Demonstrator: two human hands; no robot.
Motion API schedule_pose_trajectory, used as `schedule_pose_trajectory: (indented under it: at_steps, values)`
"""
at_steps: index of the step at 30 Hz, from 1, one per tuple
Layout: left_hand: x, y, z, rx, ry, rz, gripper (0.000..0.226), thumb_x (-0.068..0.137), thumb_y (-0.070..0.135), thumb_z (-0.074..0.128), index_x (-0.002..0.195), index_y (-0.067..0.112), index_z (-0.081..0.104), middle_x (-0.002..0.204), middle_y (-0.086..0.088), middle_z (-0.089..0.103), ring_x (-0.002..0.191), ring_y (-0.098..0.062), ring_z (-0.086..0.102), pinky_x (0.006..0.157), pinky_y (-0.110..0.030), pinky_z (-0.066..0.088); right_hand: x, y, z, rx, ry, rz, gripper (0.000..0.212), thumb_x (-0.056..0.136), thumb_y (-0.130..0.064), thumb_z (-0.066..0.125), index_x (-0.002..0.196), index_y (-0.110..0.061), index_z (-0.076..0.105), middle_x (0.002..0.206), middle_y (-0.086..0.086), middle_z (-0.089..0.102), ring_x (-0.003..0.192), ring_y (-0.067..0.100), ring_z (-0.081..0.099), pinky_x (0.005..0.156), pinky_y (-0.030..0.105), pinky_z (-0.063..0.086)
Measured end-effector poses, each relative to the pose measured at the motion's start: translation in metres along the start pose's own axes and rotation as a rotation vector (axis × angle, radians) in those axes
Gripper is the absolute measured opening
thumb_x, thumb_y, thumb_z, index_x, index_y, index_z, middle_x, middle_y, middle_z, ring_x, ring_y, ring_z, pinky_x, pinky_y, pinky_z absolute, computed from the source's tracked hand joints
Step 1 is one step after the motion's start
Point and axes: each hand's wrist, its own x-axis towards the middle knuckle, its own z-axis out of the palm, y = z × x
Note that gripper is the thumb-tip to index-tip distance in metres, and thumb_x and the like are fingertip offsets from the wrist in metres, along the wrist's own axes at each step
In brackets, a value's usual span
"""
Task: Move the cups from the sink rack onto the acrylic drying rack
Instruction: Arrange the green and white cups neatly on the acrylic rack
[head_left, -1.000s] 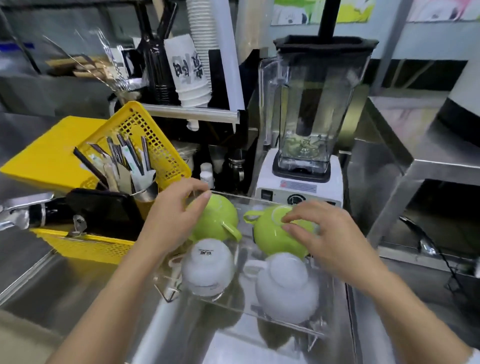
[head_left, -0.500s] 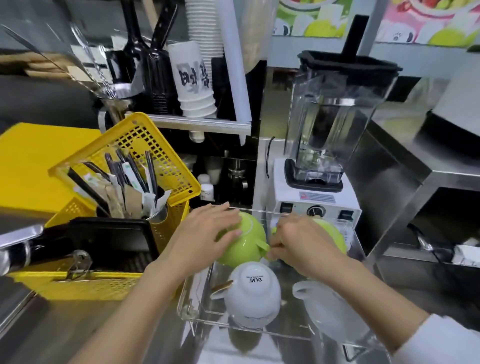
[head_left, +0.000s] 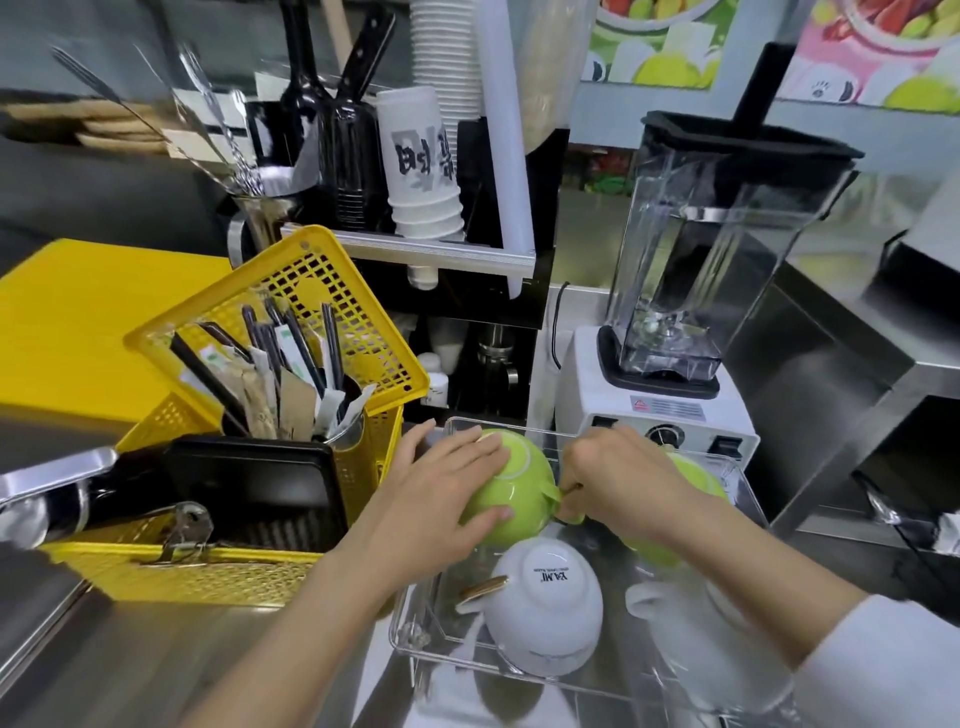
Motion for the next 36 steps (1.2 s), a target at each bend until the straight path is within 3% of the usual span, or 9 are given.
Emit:
schedule_pose_trajectory:
  at_steps: [7,12,16,19,22,28,31,36]
  values:
    - [-0.003,0.002,0.000,-0.011,0.037,-0.001,0.049,0.082,0.052,0.044,0.120,0.025,0.058,0.126,0.009,0.061,0.124,-0.012,0.049,0.108,-0.035,0.010,0.006,0.008,0.004,0.015,0.007,0.060,0.021,0.075,-0.016,0.061,0.062,-0.014,0.045,0.076,0.010,0.048,0.076,0.033,0.045,0.063,0.030,0.024]
    - [-0.006,0.001,0.002,-0.046,0.071,0.007,0.046,0.082,0.050,0.046,0.118,0.025,0.059,0.121,0.010,0.064,0.117,-0.004,0.040,0.107,-0.029,0.011,0.008,0.015,0.008,0.010,0.017,0.047,0.010,0.077,-0.015,0.060,0.071,-0.008,0.065,0.083,0.014,0.063,0.087,0.035,0.054,0.061,0.030,0.020]
    - [-0.006,-0.001,0.001,-0.034,0.077,0.015,0.048,0.082,0.053,0.043,0.120,0.027,0.057,0.125,0.011,0.061,0.119,-0.004,0.038,0.107,-0.026,0.008,0.005,0.017,0.008,0.012,-0.012,0.037,0.017,0.081,-0.025,0.061,0.088,-0.010,0.065,0.097,0.010,0.064,0.099,0.032,0.054,0.077,0.035,0.035]
    - [-0.001,0.003,-0.005,-0.097,0.130,-0.017,0.050,0.080,0.057,0.039,0.116,0.029,0.060,0.120,0.016,0.060,0.119,-0.002,0.037,0.102,-0.018,0.010,-0.004,0.023,0.000,0.157,-0.046,0.096,0.043,0.080,-0.039,0.063,0.116,-0.017,0.057,0.118,0.002,0.056,0.114,0.023,0.048,0.101,0.039,0.027]
    - [0.015,0.013,-0.020,-0.198,0.146,-0.068,0.054,0.078,0.059,0.035,0.117,0.028,0.058,0.113,0.018,0.054,0.117,-0.002,0.039,0.094,-0.015,0.013,-0.019,0.039,-0.010,0.290,0.040,0.196,0.051,0.079,-0.043,0.064,0.122,-0.020,0.053,0.121,0.001,0.054,0.113,0.024,0.049,0.101,0.037,0.032]
    - [0.074,0.045,-0.023,-0.159,-0.142,-0.018,0.040,0.087,0.036,0.054,0.124,0.023,0.051,0.128,0.002,0.055,0.122,-0.019,0.045,0.103,-0.035,0.029,-0.049,0.073,-0.006,0.381,-0.047,0.367,0.064,0.071,-0.049,0.070,0.125,-0.023,0.050,0.129,0.002,0.048,0.117,0.025,0.046,0.103,0.040,0.036]
    - [0.099,0.060,-0.007,-0.013,-0.369,0.006,0.041,0.086,0.038,0.054,0.122,0.019,0.053,0.126,-0.005,0.056,0.119,-0.026,0.048,0.097,-0.039,0.033,-0.052,0.076,-0.004,0.429,-0.018,0.366,0.057,0.074,-0.046,0.069,0.124,-0.025,0.052,0.127,0.002,0.049,0.118,0.022,0.045,0.105,0.041,0.033]
    - [0.114,0.074,0.008,0.142,-0.494,0.036,0.027,0.085,0.026,0.053,0.104,0.010,0.062,0.111,-0.017,0.059,0.096,-0.029,0.049,0.082,-0.035,0.042,-0.042,0.068,-0.003,0.370,-0.039,0.339,0.050,0.080,-0.042,0.064,0.124,-0.022,0.051,0.129,0.005,0.051,0.120,0.027,0.045,0.100,0.038,0.033]
